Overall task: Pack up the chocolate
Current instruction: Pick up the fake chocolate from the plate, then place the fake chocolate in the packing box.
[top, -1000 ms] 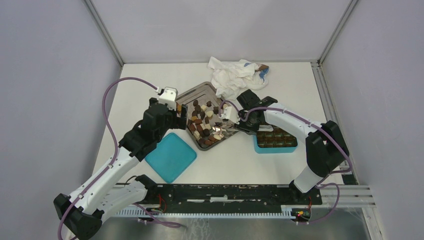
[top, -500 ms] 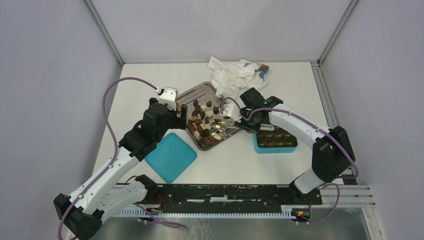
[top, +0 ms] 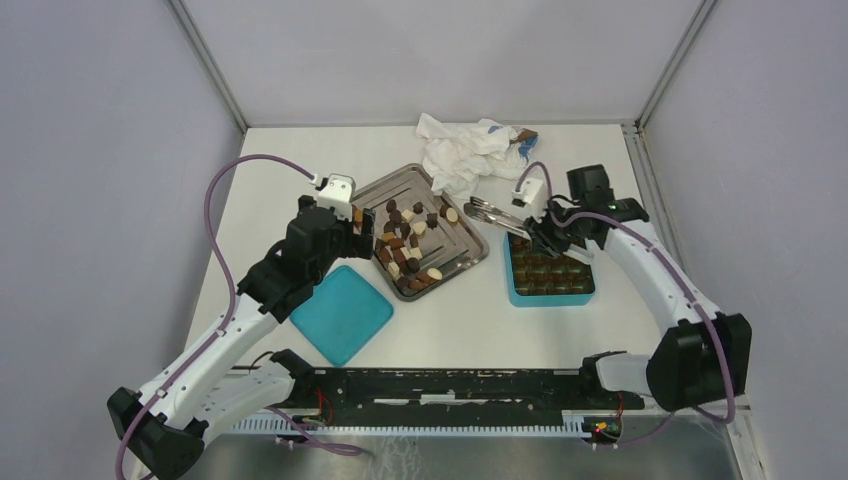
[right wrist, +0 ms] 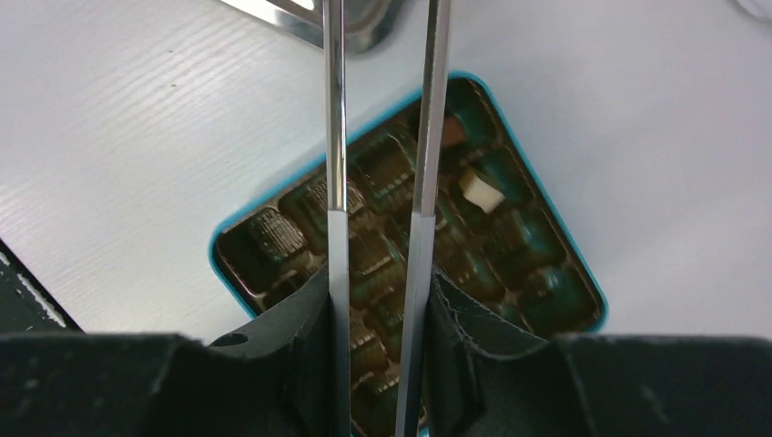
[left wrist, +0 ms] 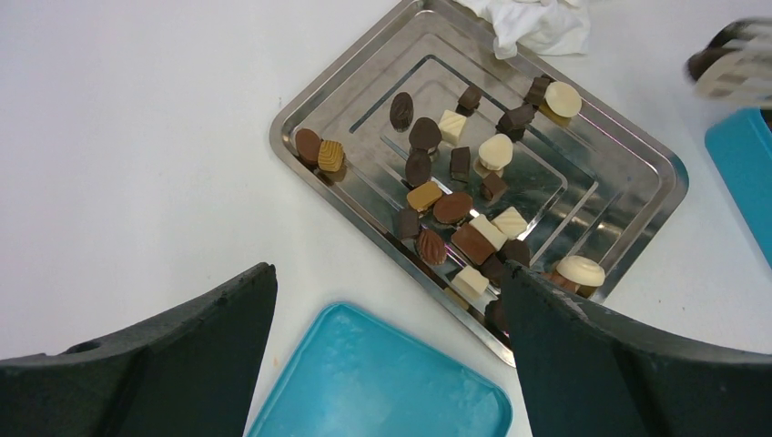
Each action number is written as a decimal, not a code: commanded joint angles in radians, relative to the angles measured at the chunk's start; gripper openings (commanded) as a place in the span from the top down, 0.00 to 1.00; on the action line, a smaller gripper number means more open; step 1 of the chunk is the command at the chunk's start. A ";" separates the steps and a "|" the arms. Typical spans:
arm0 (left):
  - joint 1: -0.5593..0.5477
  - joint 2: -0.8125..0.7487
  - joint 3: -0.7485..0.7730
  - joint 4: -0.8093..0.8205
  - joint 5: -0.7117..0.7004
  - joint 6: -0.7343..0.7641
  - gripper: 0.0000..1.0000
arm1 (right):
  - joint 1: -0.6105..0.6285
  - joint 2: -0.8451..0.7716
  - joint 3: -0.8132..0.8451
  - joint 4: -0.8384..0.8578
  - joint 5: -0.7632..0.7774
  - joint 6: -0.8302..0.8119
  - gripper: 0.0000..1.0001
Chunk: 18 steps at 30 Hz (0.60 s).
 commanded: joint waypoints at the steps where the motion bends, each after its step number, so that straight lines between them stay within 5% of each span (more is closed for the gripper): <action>1: 0.006 -0.013 0.002 0.030 0.010 0.048 0.03 | -0.163 -0.144 -0.053 0.038 -0.149 -0.019 1.00; 12: 0.007 -0.011 0.005 0.030 0.033 0.045 0.03 | -0.656 -0.177 -0.039 -0.237 -0.201 -0.330 1.00; 18: 0.006 -0.016 0.005 0.030 0.038 0.045 0.03 | -0.729 -0.177 -0.069 -0.268 -0.134 -0.421 0.99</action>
